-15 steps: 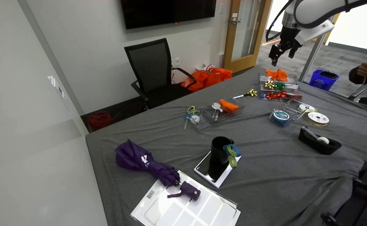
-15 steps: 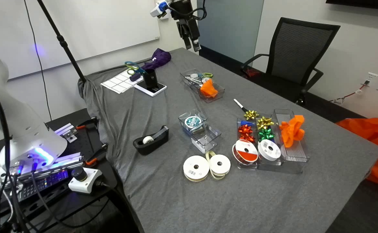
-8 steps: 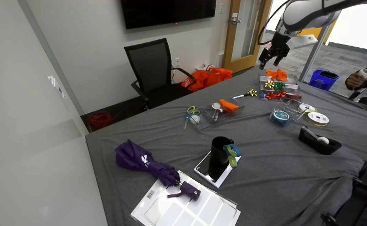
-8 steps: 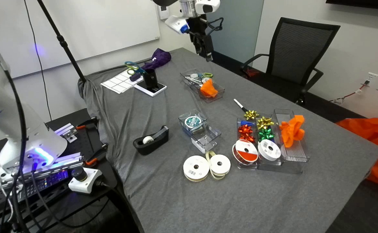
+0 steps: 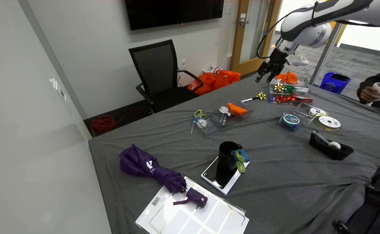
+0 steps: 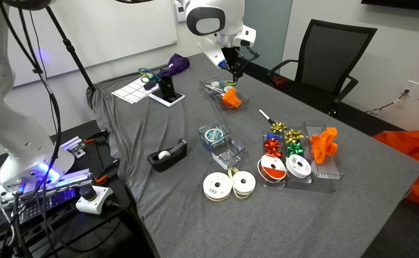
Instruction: Remove the orange glove from the container on the left and put it in the container on the right.
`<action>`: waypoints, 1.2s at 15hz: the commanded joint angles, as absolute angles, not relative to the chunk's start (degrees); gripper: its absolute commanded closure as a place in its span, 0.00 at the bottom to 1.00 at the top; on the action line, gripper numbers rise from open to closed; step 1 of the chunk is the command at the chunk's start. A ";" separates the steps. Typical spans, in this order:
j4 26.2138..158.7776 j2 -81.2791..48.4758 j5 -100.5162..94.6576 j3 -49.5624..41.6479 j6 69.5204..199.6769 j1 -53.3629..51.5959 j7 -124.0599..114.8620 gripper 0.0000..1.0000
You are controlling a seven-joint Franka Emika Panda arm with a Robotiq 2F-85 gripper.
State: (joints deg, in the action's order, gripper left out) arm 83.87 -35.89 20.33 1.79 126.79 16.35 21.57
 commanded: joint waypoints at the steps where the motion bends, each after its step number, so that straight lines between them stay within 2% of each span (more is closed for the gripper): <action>1: 82.93 -37.13 20.15 2.45 126.59 16.87 21.86 0.00; 18: 69.37 -53.27 12.89 2.37 127.71 13.30 17.98 0.00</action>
